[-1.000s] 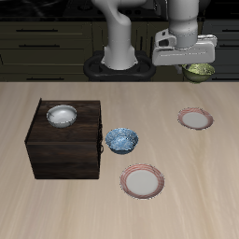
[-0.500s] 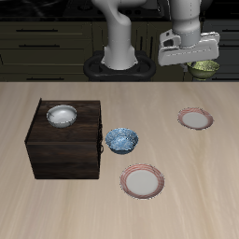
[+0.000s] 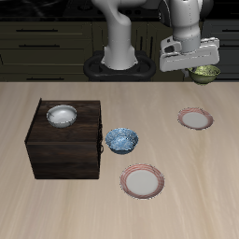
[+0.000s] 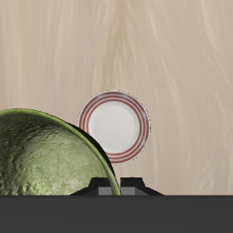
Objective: Place the green bowl onto the plate that is on the left side of the table
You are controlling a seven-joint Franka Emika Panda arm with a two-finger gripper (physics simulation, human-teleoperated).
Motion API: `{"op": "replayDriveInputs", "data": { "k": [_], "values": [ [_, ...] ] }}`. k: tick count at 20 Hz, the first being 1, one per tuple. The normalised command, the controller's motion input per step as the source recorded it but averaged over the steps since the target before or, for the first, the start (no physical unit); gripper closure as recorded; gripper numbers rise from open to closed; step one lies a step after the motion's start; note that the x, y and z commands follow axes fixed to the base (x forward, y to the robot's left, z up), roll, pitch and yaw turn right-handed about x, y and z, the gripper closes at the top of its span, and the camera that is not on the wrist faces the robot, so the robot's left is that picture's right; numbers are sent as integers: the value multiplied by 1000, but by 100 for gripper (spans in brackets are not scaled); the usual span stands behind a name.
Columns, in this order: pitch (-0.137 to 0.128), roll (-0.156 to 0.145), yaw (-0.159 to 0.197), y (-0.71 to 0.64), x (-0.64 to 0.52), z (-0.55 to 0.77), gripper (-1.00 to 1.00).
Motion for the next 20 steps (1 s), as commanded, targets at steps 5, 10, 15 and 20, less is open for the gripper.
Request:
{"op": "replayDriveInputs", "data": {
  "k": [5,10,15,20],
  "values": [
    [-8,-4,-10,-47,175,-214,100],
    [4,-19,22,-9,150,-244,100],
    [43,-25,16,-45,173,-424,100],
    [16,-21,10,-50,112,-239,100]
  ]
}}
